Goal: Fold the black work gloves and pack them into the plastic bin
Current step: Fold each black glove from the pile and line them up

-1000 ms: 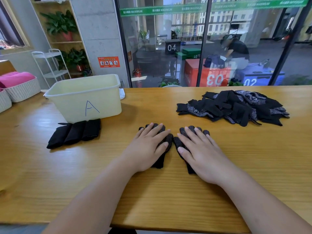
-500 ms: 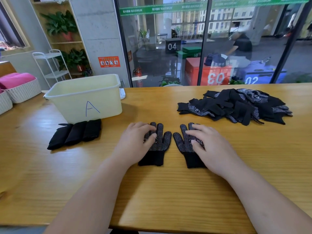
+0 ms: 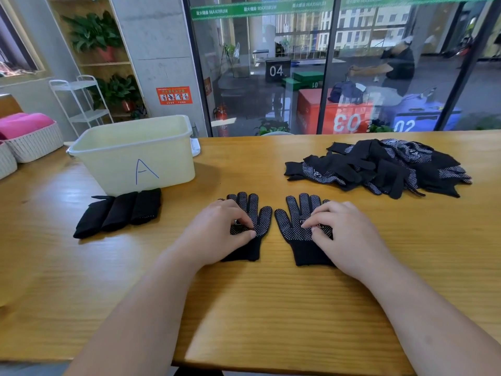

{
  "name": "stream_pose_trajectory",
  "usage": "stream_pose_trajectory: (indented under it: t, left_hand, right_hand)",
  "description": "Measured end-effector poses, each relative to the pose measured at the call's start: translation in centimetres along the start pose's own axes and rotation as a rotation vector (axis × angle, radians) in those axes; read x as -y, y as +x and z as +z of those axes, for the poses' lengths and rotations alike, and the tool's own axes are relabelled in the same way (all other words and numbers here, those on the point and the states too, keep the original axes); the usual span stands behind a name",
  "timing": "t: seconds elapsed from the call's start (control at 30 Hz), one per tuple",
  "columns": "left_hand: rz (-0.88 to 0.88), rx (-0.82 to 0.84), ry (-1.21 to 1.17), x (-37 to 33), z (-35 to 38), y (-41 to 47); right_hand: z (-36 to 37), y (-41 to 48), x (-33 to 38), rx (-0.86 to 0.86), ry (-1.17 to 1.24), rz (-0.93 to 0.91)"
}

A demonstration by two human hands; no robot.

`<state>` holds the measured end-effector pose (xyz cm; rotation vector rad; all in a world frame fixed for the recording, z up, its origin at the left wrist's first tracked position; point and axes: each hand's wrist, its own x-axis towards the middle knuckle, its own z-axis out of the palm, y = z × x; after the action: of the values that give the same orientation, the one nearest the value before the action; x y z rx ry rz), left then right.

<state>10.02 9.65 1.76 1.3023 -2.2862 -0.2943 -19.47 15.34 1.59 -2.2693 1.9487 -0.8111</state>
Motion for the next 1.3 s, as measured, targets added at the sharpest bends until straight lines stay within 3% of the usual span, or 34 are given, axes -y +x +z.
stream_pose_trajectory:
  t: [0.13, 0.33, 0.53, 0.77, 0.9, 0.97, 1.13, 1.3]
  left_hand:
    - [-0.036, 0.008, -0.007, -0.4, 0.2, 0.2]
    - [-0.081, -0.094, -0.005, -0.8, 0.5, 0.4]
    - [-0.215, -0.319, -0.457, -3.5, 0.5, 0.6]
    - [-0.157, -0.280, -0.702, -6.3, 1.9, 0.8]
    - [-0.122, -0.279, -0.666, -5.9, 2.3, 0.8]
    - [-0.113, -0.260, -0.596, -5.4, 2.6, 0.7]
    - [-0.020, -0.110, -0.226, -4.4, 3.9, 0.8]
    - [0.062, 0.032, 0.022, -5.3, 4.8, 0.8]
  right_hand:
    - [0.3, 0.0, 0.3, 0.076, -0.043, -0.021]
    - [0.3, 0.0, 0.5, -0.044, 0.039, -0.034]
    - [0.4, 0.1, 1.5, -0.074, 0.229, -0.016]
    - [1.3, 0.1, 2.6, 0.033, 0.335, -0.048]
    - [0.2, 0.4, 2.5, -0.014, 0.652, 0.074]
    - [-0.8, 0.6, 1.8, -0.128, 0.817, 0.214]
    - [-2.0, 1.2, -3.0, -0.372, 0.719, 0.529]
    - [-2.0, 1.4, -5.1, -0.336, 0.608, 0.567]
